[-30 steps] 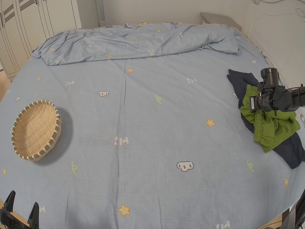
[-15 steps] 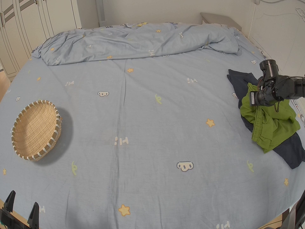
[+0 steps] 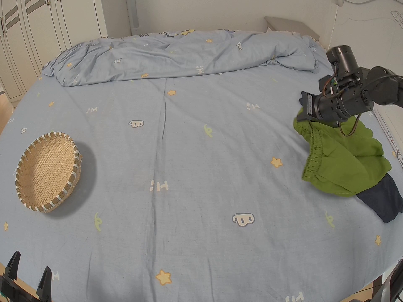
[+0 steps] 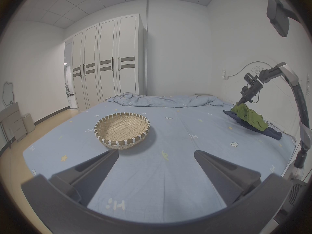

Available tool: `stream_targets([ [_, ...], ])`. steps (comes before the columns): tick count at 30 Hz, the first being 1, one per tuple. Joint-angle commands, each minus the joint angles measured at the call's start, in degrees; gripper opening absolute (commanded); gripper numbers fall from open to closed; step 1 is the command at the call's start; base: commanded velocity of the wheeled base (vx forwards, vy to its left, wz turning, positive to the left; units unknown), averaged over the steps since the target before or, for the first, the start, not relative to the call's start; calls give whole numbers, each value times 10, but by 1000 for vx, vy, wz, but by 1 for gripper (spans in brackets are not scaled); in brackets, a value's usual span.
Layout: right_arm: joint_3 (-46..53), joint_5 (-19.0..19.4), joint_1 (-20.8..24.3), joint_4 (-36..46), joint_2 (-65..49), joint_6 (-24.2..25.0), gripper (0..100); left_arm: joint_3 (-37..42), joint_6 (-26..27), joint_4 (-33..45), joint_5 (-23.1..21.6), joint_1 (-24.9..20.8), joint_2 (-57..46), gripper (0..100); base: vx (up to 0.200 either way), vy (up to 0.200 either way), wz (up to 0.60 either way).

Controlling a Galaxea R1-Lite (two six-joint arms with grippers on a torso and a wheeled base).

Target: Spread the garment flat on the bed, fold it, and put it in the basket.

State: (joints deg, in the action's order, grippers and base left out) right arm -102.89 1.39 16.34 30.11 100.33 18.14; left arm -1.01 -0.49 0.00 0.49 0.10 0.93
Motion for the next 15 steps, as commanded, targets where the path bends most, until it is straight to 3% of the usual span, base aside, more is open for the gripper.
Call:
stream_targets([
  [1,-58,5,84,1,-11,34,0,9,0,0,0,0,-8,100,0,0,0],
  [7,-101,5,157,-1,-13,61,0,9,0,0,0,0,-8,100,0,0,0],
  [8,-111,5,200,-1,-15,85,0,9,0,0,0,0,-8,100,0,0,0],
  [10,-113,5,230,-1,-22,96,0,9,0,0,0,0,-8,100,0,0,0],
  [15,-109,3,284,-2,-22,122,0,9,0,0,0,0,-8,100,0,0,0],
])
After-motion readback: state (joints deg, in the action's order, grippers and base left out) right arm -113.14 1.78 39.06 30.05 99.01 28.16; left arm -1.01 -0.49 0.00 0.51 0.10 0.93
